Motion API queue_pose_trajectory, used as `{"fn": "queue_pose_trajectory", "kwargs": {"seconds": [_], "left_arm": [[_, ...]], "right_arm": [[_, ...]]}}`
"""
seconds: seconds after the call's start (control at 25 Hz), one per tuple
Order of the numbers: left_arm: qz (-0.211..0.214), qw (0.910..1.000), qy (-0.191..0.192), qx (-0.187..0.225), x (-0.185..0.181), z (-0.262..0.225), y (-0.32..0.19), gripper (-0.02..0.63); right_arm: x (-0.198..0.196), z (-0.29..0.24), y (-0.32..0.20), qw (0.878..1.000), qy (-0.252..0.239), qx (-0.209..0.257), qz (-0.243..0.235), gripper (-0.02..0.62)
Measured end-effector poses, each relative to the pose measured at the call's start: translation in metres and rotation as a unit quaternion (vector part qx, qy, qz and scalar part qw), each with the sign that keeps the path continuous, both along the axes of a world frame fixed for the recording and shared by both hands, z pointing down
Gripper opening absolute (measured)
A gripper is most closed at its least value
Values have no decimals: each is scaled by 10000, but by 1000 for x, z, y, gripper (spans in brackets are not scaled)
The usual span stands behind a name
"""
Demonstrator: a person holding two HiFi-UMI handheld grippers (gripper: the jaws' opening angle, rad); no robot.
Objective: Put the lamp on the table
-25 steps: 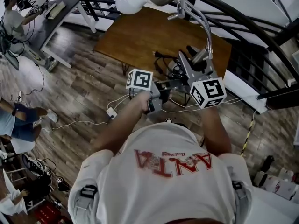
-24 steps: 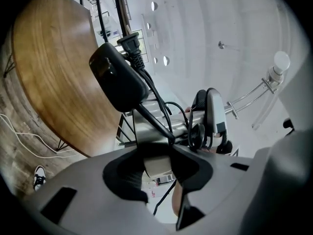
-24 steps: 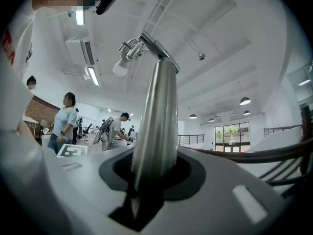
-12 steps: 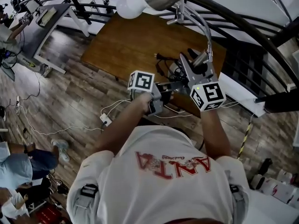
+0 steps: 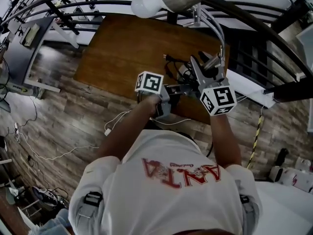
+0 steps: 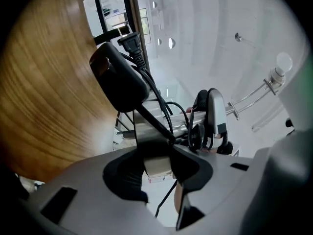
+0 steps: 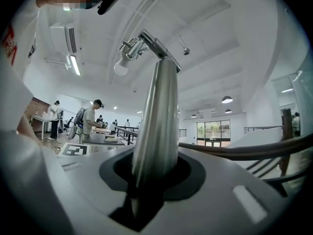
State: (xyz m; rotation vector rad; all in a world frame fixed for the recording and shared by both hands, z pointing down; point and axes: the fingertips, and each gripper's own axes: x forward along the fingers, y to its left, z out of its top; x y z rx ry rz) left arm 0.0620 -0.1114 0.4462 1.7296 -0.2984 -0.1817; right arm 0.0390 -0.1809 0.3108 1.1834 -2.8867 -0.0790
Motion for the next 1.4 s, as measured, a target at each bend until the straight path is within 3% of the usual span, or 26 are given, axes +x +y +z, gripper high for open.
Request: {"fn": "queue_pose_trajectory", "kwargs": {"seconds": [0.2,0.4,0.64,1.4], "left_arm": [[459,9989,-24,38,-16,-3,-33,143],[1030,9947,32,2,-8,2,-50,143],[1266,9918,126,-122,0,18,-74,143],[913,9939,-172,-599,76,109,-221,141]], "right_arm": [[-9,-4,-33,9992,-22,17,398,118],[3,3,-53,9958,-5,13,914,120],[15,22,-80,9925,76,-121,1211,119],[95,120,-237,9931,-62,-704,933,118]]}}
